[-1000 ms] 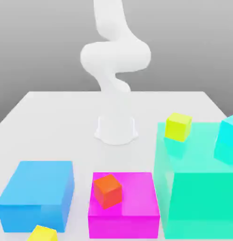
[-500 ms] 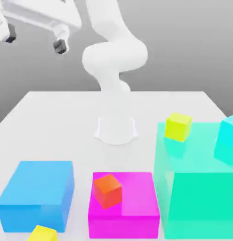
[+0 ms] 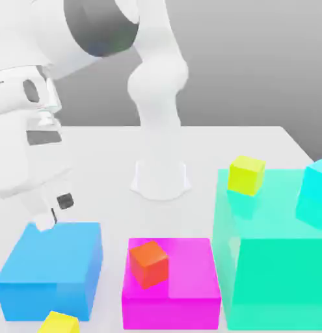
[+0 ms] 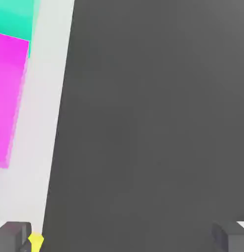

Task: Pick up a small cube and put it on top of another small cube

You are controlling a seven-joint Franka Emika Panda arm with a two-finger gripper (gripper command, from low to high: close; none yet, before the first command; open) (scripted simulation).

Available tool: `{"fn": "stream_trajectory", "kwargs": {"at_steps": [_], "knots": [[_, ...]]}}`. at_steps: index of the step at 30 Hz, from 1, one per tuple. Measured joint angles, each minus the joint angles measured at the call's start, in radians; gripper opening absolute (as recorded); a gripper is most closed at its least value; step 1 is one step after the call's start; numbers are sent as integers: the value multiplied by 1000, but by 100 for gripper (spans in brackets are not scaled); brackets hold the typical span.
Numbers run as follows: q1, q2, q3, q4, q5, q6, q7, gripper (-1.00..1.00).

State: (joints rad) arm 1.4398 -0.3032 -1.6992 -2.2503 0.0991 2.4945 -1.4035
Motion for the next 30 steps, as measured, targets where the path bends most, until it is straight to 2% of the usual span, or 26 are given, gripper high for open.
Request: {"fn": "stream_trajectory", "kwargs": {"at_steps": [4,8,14,21,25,26,30], "knots": [[180,-77,-187,3,-178,22,-65,0],[299,-142,-319,11,-343,29,-140,0],[418,-218,-465,28,-565,20,-273,0],[499,-278,-580,54,-793,-15,-457,0],[590,-379,-700,94,-927,35,-431,0],[612,-406,-728,104,-955,50,-415,-100],[612,-406,-729,104,-958,49,-412,-100]]}}
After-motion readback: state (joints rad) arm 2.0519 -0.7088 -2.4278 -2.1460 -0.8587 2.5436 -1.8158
